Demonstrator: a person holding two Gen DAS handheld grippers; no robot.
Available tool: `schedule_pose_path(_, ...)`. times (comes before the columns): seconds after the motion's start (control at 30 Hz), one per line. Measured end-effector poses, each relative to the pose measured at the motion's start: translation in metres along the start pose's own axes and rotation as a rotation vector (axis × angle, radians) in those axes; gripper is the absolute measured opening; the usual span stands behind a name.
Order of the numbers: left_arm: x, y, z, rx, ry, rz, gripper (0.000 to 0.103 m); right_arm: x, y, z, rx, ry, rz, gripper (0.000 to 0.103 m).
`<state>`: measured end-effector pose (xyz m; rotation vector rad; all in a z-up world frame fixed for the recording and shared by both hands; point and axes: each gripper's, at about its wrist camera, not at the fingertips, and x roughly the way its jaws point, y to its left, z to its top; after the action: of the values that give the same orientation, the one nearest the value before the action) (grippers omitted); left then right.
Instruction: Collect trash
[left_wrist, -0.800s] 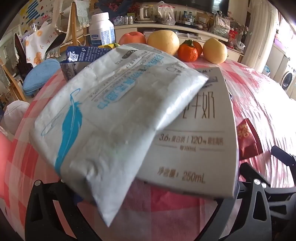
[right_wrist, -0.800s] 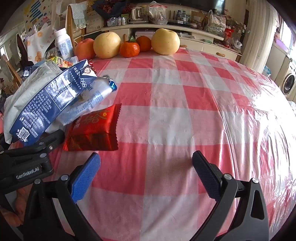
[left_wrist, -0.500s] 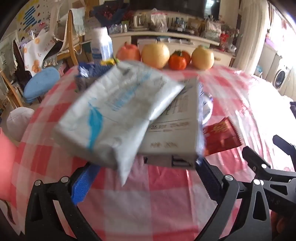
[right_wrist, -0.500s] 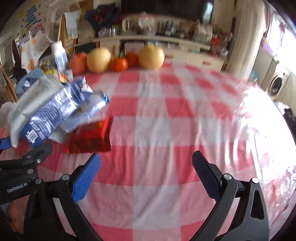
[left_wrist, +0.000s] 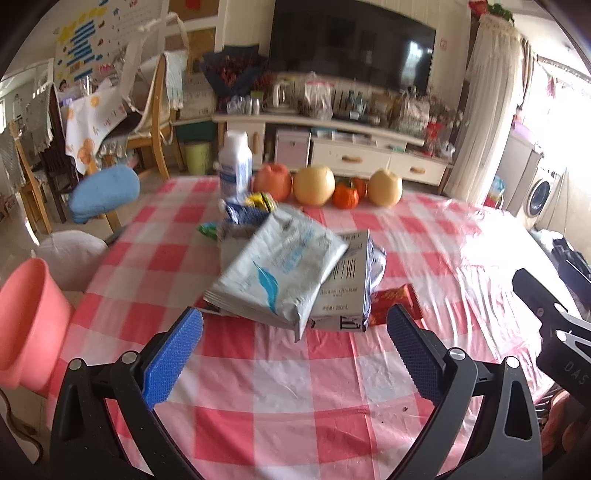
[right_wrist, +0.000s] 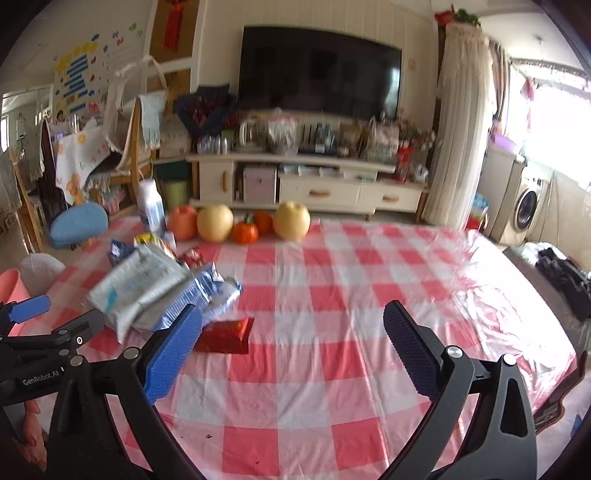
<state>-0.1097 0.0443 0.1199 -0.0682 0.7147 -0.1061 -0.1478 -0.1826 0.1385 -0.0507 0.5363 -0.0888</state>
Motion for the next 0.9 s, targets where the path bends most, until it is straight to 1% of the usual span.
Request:
schedule_pose_path(0.17,-0.032,0.014,0.001,-0.011,-0.058,0.003,0.098,-0.034,0.013,0.011,-0.009,-0.052,-0.008,0.099)
schedule_pose_path(0.4,-0.066,0.033,-0.003,-0.033,-0.113,-0.014,0.098,-0.066,0.020,0.013,-0.001,-0.103,-0.016,0.099)
schedule_pose_path(0.5,-0.079,0.036,-0.006,-0.033,-0.137,-0.010,0.098,-0.077,0.022,0.012,-0.004,-0.119,-0.015,0.099)
schedule_pose_path(0.9,-0.101,0.039,-0.012,-0.026,-0.176,-0.009,0.098,-0.097,0.037,0.009,-0.029,-0.147,-0.016,0.099)
